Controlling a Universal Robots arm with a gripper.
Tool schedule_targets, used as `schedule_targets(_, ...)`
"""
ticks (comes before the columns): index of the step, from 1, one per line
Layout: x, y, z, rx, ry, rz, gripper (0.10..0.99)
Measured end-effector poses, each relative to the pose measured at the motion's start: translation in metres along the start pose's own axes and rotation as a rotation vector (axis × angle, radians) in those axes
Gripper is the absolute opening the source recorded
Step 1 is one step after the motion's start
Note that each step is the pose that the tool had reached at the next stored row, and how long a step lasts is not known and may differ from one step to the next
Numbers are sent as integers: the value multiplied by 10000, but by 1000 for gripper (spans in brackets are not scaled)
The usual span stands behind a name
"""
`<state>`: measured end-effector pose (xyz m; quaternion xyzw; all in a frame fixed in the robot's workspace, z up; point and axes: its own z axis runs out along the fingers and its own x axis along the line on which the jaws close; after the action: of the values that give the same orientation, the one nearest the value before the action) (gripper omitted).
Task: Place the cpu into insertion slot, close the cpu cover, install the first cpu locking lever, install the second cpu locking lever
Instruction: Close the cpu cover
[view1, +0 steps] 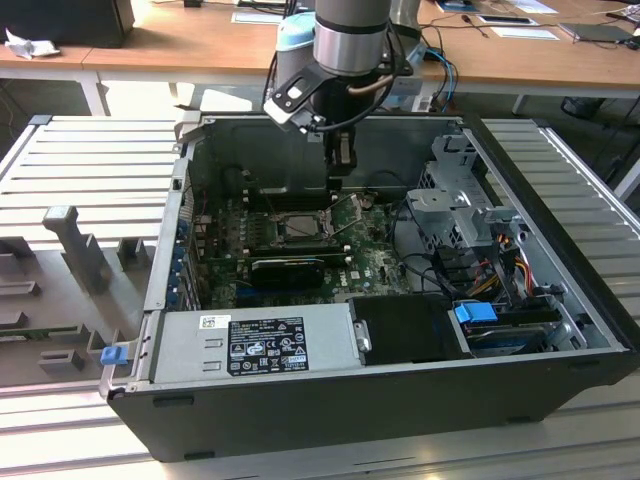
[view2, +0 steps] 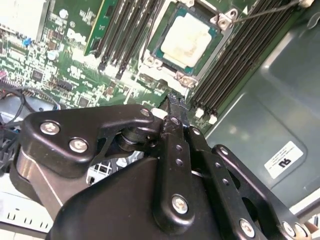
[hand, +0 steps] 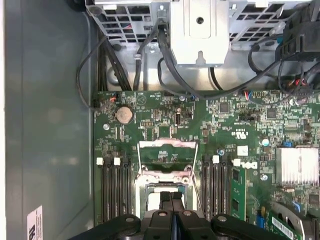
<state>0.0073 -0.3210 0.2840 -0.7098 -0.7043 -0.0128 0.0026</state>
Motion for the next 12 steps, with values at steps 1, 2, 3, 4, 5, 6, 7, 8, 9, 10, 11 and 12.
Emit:
schedule_targets(1,0,7,7,-7,2,-40,106)
schedule_targets(2,0,15,17,-15,3,-83,106)
schedule_targets(3,0,27,27,-24,3,-107,106)
schedule_targets(4,0,61,48,-41,3,-125,106)
schedule_targets(5,-1,80,67,-50,3,-125,106)
schedule_targets(6,-1,94,78,-53,2,-125,106)
schedule_targets(7,-1,109,90,-54,3,-124,106)
schedule_targets(8,-1,131,105,-55,3,-126,106)
schedule_targets(9,-1,156,117,-54,3,-128,106)
schedule_targets(10,-1,180,126,-55,3,-141,106)
schedule_targets(11,-1,196,137,-54,5,-218,106)
schedule_targets(12,-1,210,144,-52,5,-278,106)
